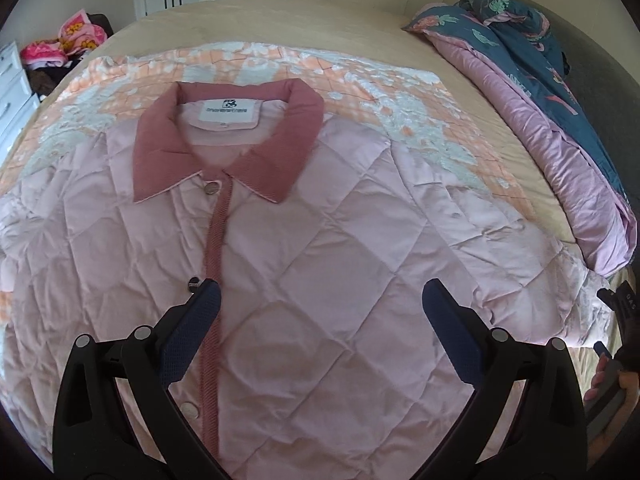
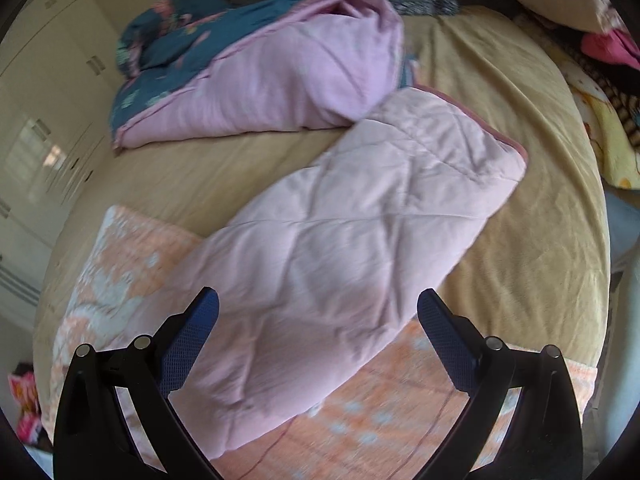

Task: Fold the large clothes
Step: 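Move the right gripper toward the cuff of the sleeve nearest it, then close the right gripper on the sleeve cuff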

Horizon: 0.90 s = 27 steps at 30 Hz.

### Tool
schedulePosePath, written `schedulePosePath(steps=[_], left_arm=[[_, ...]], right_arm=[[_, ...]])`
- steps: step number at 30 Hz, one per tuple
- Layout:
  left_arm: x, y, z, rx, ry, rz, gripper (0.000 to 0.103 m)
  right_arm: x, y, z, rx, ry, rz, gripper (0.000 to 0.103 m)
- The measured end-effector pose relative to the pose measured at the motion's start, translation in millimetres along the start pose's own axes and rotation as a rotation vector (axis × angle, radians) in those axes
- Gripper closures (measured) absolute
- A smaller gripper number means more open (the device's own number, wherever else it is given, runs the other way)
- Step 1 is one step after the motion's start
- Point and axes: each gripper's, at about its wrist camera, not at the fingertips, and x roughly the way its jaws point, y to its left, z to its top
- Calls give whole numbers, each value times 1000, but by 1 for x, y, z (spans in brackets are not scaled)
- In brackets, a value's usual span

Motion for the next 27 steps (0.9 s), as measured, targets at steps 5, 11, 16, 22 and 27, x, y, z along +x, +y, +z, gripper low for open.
schedulePosePath(steps=[5, 11, 16, 22, 27], left_arm=[[4, -9, 1, 15, 2, 22, 8], [10, -14, 5, 32, 5, 51, 8], [16, -13, 10, 19, 4, 54, 8], [10, -6, 14, 19, -20, 37, 8], [-2, 9, 17, -5, -34, 22, 8]], right_arm=[[15, -18, 8, 67, 22, -16, 4], [34, -36, 17, 133, 55, -31, 4], [53, -47, 22, 170, 72, -1, 4], [57, -71, 32, 265, 7, 103, 52], [34, -63, 42, 213, -64, 250, 84]])
